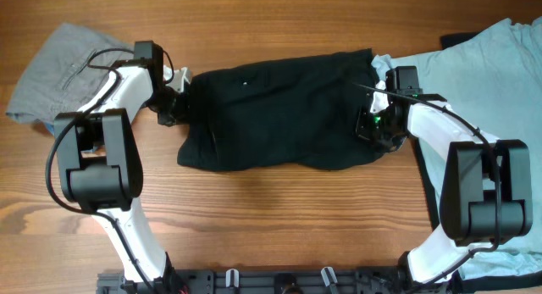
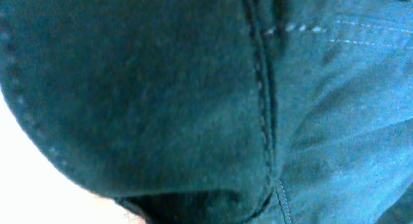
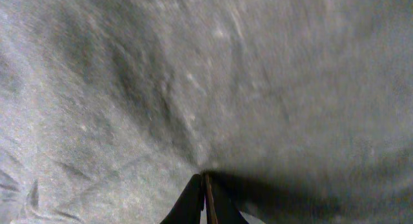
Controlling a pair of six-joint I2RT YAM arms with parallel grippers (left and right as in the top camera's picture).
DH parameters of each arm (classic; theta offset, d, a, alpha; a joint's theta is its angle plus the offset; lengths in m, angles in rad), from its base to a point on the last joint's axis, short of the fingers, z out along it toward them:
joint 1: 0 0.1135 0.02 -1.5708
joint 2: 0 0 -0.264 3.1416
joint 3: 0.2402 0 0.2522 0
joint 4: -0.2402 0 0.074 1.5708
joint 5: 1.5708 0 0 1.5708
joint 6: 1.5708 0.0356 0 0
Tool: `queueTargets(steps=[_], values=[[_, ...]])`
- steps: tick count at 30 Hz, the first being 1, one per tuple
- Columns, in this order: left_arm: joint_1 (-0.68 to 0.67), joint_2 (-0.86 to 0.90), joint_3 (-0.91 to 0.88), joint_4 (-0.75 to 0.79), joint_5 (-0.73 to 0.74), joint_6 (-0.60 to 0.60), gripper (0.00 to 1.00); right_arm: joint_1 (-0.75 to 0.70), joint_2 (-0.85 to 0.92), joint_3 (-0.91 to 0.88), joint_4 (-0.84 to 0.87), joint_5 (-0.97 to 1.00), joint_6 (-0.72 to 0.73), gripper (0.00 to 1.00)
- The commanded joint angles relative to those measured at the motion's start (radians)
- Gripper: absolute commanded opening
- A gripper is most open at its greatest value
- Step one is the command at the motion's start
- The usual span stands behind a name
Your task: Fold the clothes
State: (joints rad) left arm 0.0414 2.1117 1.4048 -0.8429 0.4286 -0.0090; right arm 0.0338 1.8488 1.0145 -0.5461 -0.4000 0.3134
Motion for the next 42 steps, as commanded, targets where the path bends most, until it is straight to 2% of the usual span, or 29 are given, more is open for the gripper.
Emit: queueTargets(steps=[1,3,6,10,13,20,26,27,29,30,31,32,33,35,38,42], values=[[0.030,0.064,0.008,-0.175,-0.205,0.001,0.04,0.002,-0.052,0.040,-0.030,0.003,0.000,0.07],[0.062,0.039,0.091,-0.307,-0.283,0.001,0.04,0.002,-0.107,0.054,-0.042,0.003,0.000,0.07],[0.105,-0.010,0.339,-0.592,-0.362,0.002,0.04,0.002,-0.214,0.060,-0.042,0.010,0.002,0.07],[0.084,-0.042,0.666,-0.794,-0.360,-0.008,0.04,0.002,-0.266,0.060,-0.042,0.042,0.003,0.07],[-0.002,-0.045,0.780,-0.807,-0.293,-0.056,0.04,0.002,-0.265,0.060,-0.039,0.045,0.003,0.07],[-0.252,-0.001,0.772,-0.784,-0.265,-0.164,0.04,0.002,-0.265,0.060,-0.031,0.045,0.004,0.07],[-0.412,0.089,0.770,-0.757,-0.266,-0.227,0.05,0.002,-0.265,0.060,-0.031,0.045,0.004,0.07],[-0.435,0.111,0.767,-0.746,-0.265,-0.240,0.10,0.002,-0.265,0.060,-0.031,0.045,0.004,0.07],[-0.472,0.144,0.763,-0.737,-0.266,-0.259,0.27,0.002,-0.265,0.060,-0.031,0.045,0.004,0.07],[-0.486,0.158,0.761,-0.736,-0.264,-0.263,0.46,0.002,-0.265,0.060,-0.031,0.045,0.004,0.07],[-0.502,0.175,0.759,-0.735,-0.260,-0.273,0.87,0.002,-0.265,0.060,-0.031,0.045,0.004,0.13],[-0.517,0.188,0.759,-0.736,-0.260,-0.286,0.98,0.002,-0.265,0.060,-0.031,0.045,0.003,0.22],[-0.529,0.193,0.759,-0.736,-0.257,-0.287,1.00,0.002,-0.265,0.060,-0.031,0.045,0.001,0.38],[-0.530,0.182,0.763,-0.744,-0.257,-0.287,1.00,0.002,-0.265,0.060,-0.034,0.044,0.000,0.49],[-0.478,0.147,0.809,-0.804,-0.254,-0.283,1.00,0.002,-0.265,0.060,-0.039,0.001,-0.046,0.52],[-0.344,0.056,0.861,-0.841,-0.247,-0.253,0.98,0.024,-0.265,0.060,-0.037,-0.193,-0.135,0.52]])
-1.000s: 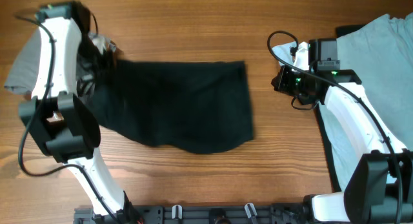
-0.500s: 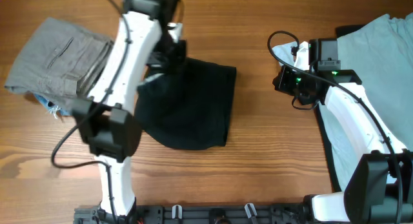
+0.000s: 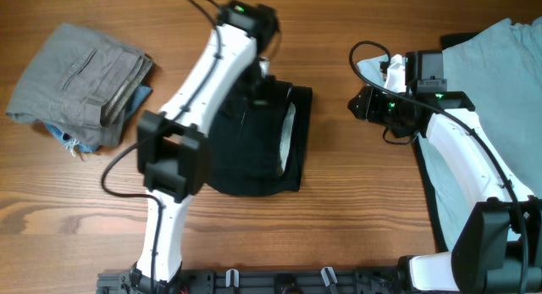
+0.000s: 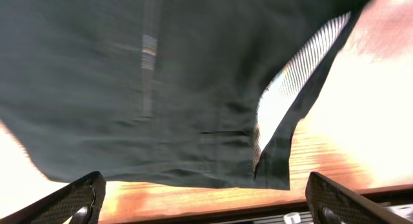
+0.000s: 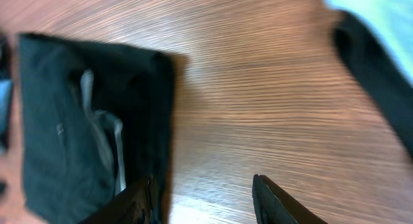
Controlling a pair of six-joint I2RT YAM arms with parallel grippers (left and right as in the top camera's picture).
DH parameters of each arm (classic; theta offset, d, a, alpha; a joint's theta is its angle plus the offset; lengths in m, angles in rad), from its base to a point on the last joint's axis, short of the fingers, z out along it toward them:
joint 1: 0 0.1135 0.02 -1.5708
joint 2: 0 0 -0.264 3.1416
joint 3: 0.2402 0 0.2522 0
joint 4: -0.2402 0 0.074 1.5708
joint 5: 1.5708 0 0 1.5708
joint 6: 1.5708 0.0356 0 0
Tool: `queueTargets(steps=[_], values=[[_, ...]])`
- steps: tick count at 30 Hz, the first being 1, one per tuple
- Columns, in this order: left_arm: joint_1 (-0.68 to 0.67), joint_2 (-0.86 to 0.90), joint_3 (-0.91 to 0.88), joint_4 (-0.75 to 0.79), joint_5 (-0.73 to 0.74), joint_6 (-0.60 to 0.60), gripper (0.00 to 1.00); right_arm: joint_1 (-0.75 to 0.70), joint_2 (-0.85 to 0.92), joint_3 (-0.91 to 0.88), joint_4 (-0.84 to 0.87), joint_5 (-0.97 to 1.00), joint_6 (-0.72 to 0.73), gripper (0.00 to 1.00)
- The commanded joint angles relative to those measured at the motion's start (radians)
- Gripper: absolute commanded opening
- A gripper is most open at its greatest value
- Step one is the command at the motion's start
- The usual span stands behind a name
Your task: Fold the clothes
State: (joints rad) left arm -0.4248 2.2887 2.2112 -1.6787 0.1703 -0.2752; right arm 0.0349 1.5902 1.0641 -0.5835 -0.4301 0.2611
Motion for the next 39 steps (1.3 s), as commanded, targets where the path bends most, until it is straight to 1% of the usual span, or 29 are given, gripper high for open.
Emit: queueTargets(steps=[1,2,3,4,5,6,7,8,10,12,13,14,15,16,19,21,22,25,26,28,29,30,31,32,33,35,37,38,39], values=[[0.163,-0.146,0.055,-0.006,0.012,0.019,0.93,0.045,-0.006,0.008,0.007,-0.184,-0.083,0.48],[0.198,-0.161,0.055,-0.006,0.012,0.030,0.85,0.065,-0.005,0.007,0.016,-0.189,-0.084,0.41],[0.234,-0.171,0.055,-0.002,0.012,0.036,0.71,0.108,0.000,0.005,0.044,-0.188,-0.085,0.35],[0.275,-0.174,0.055,0.006,0.012,0.040,0.48,0.156,0.011,-0.005,0.099,-0.187,-0.085,0.33],[0.320,-0.174,0.051,0.020,0.015,0.075,0.30,0.201,0.024,-0.015,0.149,-0.174,-0.073,0.34],[0.337,-0.171,0.045,0.034,0.018,0.102,0.22,0.233,0.036,-0.024,0.189,-0.151,-0.060,0.37],[0.359,-0.169,0.035,0.055,0.025,0.145,0.15,0.275,0.057,-0.033,0.240,-0.108,-0.028,0.38],[0.375,-0.168,0.026,0.070,0.037,0.171,0.04,0.313,0.082,-0.039,0.286,-0.066,-0.001,0.36],[0.406,-0.165,-0.005,0.109,0.165,0.299,0.04,0.386,0.158,-0.041,0.399,-0.037,0.018,0.22],[0.419,-0.165,-0.041,0.127,0.319,0.434,0.04,0.429,0.252,-0.041,0.518,-0.030,0.089,0.13],[0.421,-0.165,-0.064,0.128,0.351,0.481,0.05,0.435,0.310,-0.041,0.562,-0.011,0.173,0.07],[0.421,-0.165,-0.083,0.130,0.349,0.482,0.05,0.433,0.349,-0.041,0.582,-0.004,0.225,0.04],[0.420,-0.165,-0.103,0.130,0.350,0.482,0.06,0.422,0.409,-0.041,0.594,-0.003,0.275,0.04],[0.417,-0.165,-0.124,0.130,0.349,0.482,0.06,0.412,0.438,-0.041,0.591,-0.003,0.291,0.04],[0.409,-0.165,-0.207,0.137,0.349,0.481,0.06,0.348,0.480,-0.040,0.523,-0.004,0.289,0.04],[0.398,-0.165,-0.266,0.147,0.350,0.481,0.11,0.306,0.460,-0.040,0.489,-0.004,0.288,0.04],[0.389,-0.165,-0.302,0.157,0.356,0.481,0.17,0.290,0.451,-0.040,0.482,-0.011,0.289,0.04],[0.352,-0.165,-0.420,0.220,0.428,0.481,0.29,0.245,0.407,-0.040,0.457,-0.019,0.294,0.04],[0.334,-0.165,-0.465,0.250,0.451,0.480,0.31,0.238,0.392,-0.040,0.449,-0.017,0.313,0.04],[0.294,-0.165,-0.552,0.309,0.475,0.475,0.31,0.225,0.353,-0.040,0.431,-0.011,0.375,0.04],[0.269,-0.165,-0.599,0.346,0.476,0.460,0.30,0.222,0.328,-0.040,0.431,-0.011,0.389,0.05],[0.238,-0.165,-0.657,0.403,0.476,0.431,0.26,0.222,0.300,-0.040,0.435,-0.010,0.385,0.06],[0.216,-0.165,-0.701,0.456,0.475,0.398,0.19,0.222,0.270,-0.038,0.439,-0.010,0.356,0.07],[0.195,-0.165,-0.747,0.516,0.466,0.357,0.08,0.222,0.236,-0.034,0.438,-0.011,0.315,0.08],[0.177,-0.165,-0.792,0.580,0.429,0.288,0.04,0.222,0.195,-0.034,0.435,-0.011,0.282,0.09],[0.153,-0.165,-0.880,0.695,0.261,0.056,0.04,0.222,0.100,-0.034,0.409,-0.010,0.213,0.09],[0.156,-0.165,-0.940,0.764,0.097,-0.171,0.04,0.222,0.028,-0.034,0.371,-0.011,0.181,0.08],[0.168,-0.165,-0.949,0.795,0.076,-0.215,0.04,0.224,0.005,-0.034,0.346,-0.011,0.156,0.08],[0.180,-0.165,-0.948,0.825,0.084,-0.220,0.04,0.224,-0.004,-0.034,0.315,-0.011,0.122,0.08]])
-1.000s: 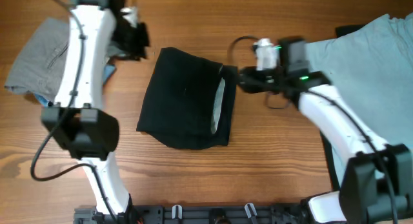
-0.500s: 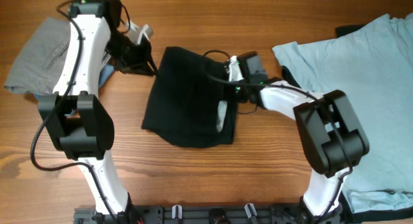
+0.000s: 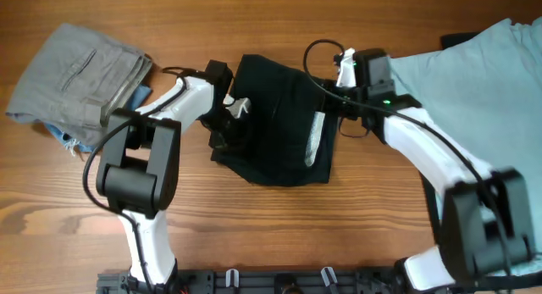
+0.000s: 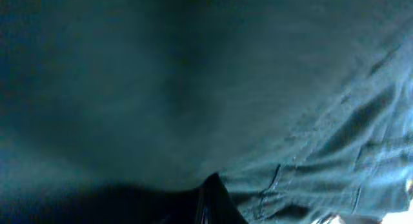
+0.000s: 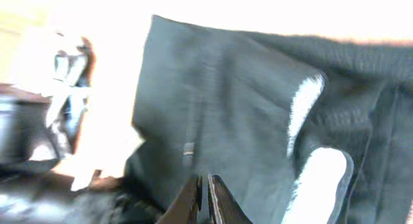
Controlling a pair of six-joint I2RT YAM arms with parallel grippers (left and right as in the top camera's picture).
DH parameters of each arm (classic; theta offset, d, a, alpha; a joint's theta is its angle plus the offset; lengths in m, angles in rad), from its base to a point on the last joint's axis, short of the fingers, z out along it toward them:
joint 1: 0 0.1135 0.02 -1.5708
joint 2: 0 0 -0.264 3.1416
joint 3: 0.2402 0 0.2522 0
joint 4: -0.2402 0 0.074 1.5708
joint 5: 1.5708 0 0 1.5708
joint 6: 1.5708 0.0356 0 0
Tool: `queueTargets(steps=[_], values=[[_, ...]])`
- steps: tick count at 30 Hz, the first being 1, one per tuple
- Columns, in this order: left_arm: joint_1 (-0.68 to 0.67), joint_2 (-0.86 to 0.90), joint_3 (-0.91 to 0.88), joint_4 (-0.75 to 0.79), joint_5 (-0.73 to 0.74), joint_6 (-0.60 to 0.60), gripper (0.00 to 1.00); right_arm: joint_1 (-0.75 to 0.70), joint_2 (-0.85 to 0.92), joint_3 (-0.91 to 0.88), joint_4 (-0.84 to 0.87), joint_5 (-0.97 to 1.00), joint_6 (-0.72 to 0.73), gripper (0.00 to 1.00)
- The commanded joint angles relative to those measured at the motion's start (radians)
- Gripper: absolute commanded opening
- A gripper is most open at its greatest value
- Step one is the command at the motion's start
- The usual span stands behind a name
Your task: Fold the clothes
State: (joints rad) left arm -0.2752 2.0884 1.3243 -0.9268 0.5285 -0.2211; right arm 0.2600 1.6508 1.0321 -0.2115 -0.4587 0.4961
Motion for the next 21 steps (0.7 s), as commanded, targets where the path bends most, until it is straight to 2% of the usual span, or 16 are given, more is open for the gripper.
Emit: queueTargets(steps=[1,3,7,10,12,15,18,21], values=[[0.048,0.034,-0.053,0.111,-0.263,-0.274,0.04,-0.001,-0.064,-0.002,-0.084,0.018,-0.135,0.08],[0.084,0.034,-0.016,0.167,-0.261,-0.269,0.04,0.001,-0.047,-0.007,-0.122,0.019,-0.164,0.08],[0.159,0.034,0.159,0.206,-0.300,-0.155,0.04,0.020,0.031,-0.012,-0.099,0.025,-0.180,0.09],[0.201,0.034,0.354,0.095,-0.320,-0.115,0.04,0.035,0.097,-0.012,-0.025,0.038,-0.180,0.13],[0.220,0.034,0.523,-0.060,-0.301,-0.115,0.04,0.040,0.154,-0.012,0.044,0.043,-0.179,0.14],[0.216,0.032,0.675,-0.289,-0.249,-0.115,0.23,0.041,0.249,-0.012,0.142,0.050,-0.179,0.16],[0.203,0.028,0.677,-0.386,-0.249,-0.116,0.37,0.041,0.312,-0.012,0.140,0.093,-0.172,0.15],[0.183,0.029,0.648,-0.447,-0.249,-0.116,0.54,0.040,0.375,-0.012,0.069,0.148,-0.149,0.09]])
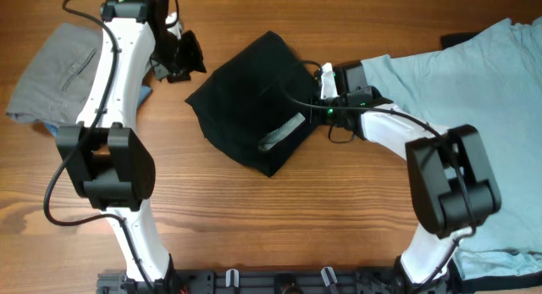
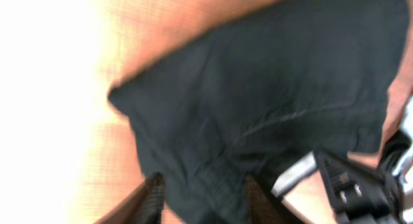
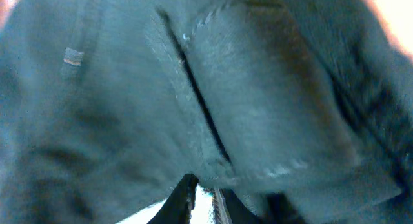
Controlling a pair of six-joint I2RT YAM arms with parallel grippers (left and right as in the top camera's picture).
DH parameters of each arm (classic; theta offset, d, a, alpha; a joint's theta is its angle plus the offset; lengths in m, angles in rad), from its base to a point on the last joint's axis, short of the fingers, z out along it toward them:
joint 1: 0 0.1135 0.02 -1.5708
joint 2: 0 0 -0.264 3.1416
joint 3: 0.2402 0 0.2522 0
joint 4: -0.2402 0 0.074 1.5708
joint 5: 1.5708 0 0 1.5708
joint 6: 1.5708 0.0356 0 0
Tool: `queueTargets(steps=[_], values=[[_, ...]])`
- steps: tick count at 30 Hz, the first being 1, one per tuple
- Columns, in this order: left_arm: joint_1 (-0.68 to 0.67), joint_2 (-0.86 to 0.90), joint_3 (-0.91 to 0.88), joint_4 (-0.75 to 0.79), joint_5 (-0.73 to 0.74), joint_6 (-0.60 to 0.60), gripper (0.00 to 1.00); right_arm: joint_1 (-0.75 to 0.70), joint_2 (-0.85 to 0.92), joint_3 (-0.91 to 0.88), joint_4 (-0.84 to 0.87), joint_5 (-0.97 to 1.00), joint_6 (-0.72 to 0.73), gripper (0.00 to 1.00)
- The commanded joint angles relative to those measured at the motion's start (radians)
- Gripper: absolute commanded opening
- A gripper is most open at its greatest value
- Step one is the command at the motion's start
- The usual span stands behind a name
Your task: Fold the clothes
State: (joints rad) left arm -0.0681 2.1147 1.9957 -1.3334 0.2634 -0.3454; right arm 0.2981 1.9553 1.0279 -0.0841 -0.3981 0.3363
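Note:
A black garment (image 1: 250,95) lies folded in a tilted square at the middle of the table, with a white lining strip (image 1: 281,131) showing near its lower right edge. My left gripper (image 1: 185,58) hangs open above bare wood to the garment's upper left. In the left wrist view the left gripper (image 2: 205,199) holds nothing, and the black garment (image 2: 258,95) lies ahead of it. My right gripper (image 1: 320,97) is at the garment's right corner. Close up, the right gripper (image 3: 203,195) is shut on the dark cloth (image 3: 213,88), with a sliver of white between its tips.
A folded grey pair of trousers (image 1: 72,69) lies at the far left over something blue. A light blue shirt (image 1: 483,91) is spread at the right, on a dark cloth (image 1: 453,40). The table's front rail (image 1: 271,281) runs along the near edge.
My left gripper has let go of the garment's left edge and now hangs open, up and to the left. The garment now lies turned into a diamond. My right gripper is on its right corner.
First the black garment lay spread wide, with a gripper shut on each end. Then it lay folded in half, both grippers open and the right one well off to the right. Later both were shut at the bundle. Now only the right one holds it.

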Motion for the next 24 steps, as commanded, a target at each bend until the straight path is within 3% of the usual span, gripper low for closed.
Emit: queueTargets(steps=[1,3,5,8,11,14,19,24], values=[[-0.030,0.002,-0.033,-0.049,0.016,0.009,0.57,0.002,0.080,-0.008,-0.079,0.084,0.010,0.09],[-0.043,0.002,-0.063,-0.051,0.012,0.011,0.67,0.002,0.080,-0.008,-0.122,0.084,0.003,0.09],[-0.045,0.002,-0.066,-0.044,0.001,0.056,0.57,0.002,0.045,-0.007,-0.155,0.069,0.003,0.09],[-0.031,-0.048,-0.064,-0.080,0.001,0.062,0.52,0.002,-0.087,-0.007,-0.187,-0.038,-0.070,0.14],[-0.014,-0.151,-0.065,-0.127,0.000,0.062,0.52,0.002,-0.238,-0.007,-0.204,-0.074,-0.125,0.17],[-0.019,-0.245,-0.065,-0.161,-0.045,0.044,0.59,0.002,-0.304,-0.007,-0.159,-0.037,-0.155,0.17],[-0.019,-0.284,-0.076,-0.216,-0.067,-0.004,0.76,0.002,-0.210,-0.007,-0.074,0.003,-0.150,0.17],[-0.019,-0.284,-0.232,-0.101,0.003,-0.026,0.85,0.002,-0.026,-0.007,0.005,0.003,-0.076,0.16]])
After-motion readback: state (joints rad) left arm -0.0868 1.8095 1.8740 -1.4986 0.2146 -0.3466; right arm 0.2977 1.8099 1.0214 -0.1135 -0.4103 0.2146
